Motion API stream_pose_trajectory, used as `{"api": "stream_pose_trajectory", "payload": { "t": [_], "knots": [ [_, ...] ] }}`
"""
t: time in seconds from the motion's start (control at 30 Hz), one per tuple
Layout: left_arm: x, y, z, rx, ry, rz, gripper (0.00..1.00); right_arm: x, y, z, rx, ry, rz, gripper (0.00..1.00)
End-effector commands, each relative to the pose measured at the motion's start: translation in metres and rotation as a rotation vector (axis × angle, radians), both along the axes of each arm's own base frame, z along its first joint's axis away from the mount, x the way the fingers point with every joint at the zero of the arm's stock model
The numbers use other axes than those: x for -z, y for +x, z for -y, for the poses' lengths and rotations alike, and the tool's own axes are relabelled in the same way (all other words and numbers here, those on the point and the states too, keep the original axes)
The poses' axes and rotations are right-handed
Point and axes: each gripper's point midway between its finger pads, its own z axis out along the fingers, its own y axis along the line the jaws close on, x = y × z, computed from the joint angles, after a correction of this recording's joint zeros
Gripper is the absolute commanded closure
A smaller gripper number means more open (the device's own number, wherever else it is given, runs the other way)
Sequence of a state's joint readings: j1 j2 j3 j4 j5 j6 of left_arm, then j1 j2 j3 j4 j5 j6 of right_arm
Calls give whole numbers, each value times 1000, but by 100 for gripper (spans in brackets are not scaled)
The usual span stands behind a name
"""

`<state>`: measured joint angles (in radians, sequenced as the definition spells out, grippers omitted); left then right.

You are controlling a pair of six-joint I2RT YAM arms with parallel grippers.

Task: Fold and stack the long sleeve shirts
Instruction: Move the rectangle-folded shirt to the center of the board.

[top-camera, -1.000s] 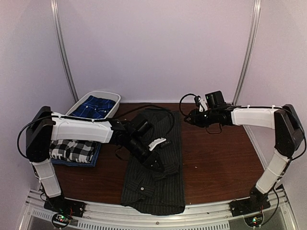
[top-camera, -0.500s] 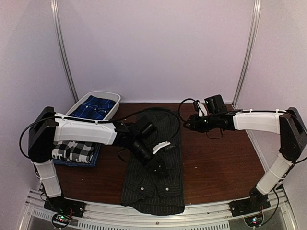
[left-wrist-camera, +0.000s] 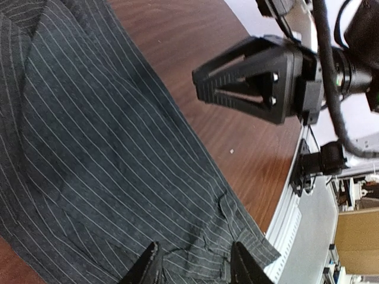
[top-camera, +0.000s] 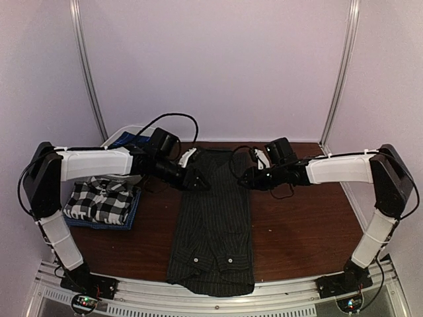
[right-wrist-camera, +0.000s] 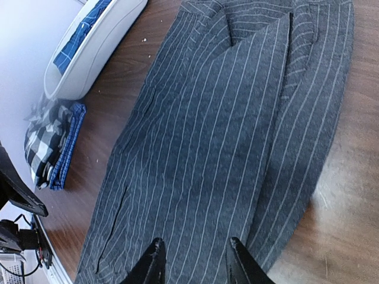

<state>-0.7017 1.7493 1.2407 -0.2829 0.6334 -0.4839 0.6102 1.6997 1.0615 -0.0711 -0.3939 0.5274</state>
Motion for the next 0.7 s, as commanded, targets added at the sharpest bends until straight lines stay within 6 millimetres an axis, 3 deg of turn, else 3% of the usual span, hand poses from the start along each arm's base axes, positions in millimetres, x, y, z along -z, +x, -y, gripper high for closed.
{"api": "stream_pose_trajectory", "payload": {
  "t": [0.0, 0.23, 0.43, 0.67],
  "knots": [
    [-13, 58, 14, -110, -45, 68, 61, -12, 31, -32, -27, 91, 43, 64],
    [-4, 126, 40, -162, -72, 96, 65, 13, 59, -61, -42, 134, 6, 68],
    [47, 171, 38, -288, -29, 34, 70, 53, 71, -71, -46, 114, -71, 69],
    [100, 190, 41, -329, 18, -26, 72, 101, 81, -53, 9, 61, -144, 70]
  ]
}}
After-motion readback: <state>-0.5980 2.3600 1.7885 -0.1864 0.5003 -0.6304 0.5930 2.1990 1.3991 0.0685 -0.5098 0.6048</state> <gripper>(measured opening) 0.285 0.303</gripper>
